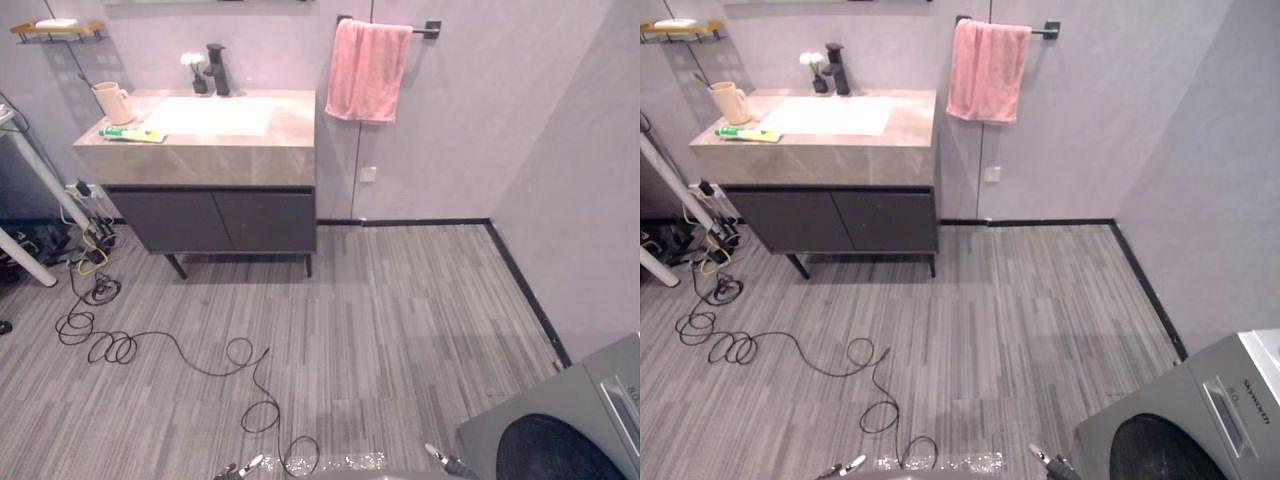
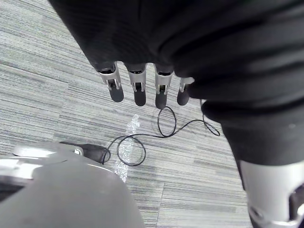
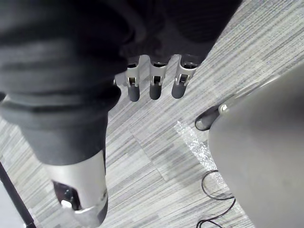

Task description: Organize washtable

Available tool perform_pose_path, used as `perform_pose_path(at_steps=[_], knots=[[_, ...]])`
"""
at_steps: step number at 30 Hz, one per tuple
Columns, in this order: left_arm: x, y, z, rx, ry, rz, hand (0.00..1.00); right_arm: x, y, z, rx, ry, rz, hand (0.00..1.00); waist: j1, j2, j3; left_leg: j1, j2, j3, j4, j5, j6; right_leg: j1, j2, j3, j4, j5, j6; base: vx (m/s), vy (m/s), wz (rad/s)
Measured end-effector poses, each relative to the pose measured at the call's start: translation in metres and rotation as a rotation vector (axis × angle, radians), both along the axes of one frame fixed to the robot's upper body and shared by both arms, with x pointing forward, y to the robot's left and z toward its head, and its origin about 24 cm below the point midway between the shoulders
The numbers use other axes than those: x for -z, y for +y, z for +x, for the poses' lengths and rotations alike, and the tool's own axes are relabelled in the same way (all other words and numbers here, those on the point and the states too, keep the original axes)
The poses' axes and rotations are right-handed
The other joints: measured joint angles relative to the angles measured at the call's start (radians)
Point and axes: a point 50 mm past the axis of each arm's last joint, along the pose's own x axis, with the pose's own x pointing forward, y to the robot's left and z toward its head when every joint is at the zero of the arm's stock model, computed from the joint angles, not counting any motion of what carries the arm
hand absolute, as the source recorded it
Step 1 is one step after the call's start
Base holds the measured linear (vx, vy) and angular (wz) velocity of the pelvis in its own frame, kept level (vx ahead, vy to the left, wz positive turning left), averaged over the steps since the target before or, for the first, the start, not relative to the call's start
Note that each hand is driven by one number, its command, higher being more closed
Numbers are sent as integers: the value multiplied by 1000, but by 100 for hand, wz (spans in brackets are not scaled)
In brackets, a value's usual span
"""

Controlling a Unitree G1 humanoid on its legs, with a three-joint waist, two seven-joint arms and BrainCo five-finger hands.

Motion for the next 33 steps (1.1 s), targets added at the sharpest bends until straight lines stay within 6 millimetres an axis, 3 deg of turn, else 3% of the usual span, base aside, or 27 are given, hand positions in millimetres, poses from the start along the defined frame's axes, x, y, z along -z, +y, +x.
perform_pose_path(at_steps=[33], knots=[[0, 0, 0, 5, -1, -15, 0, 0, -1, -1, 19, 0, 2, 0, 0, -2, -2, 1, 0, 1, -12, 0, 0, -2, 0, 1, -8, 0, 0, 0, 0, 0]])
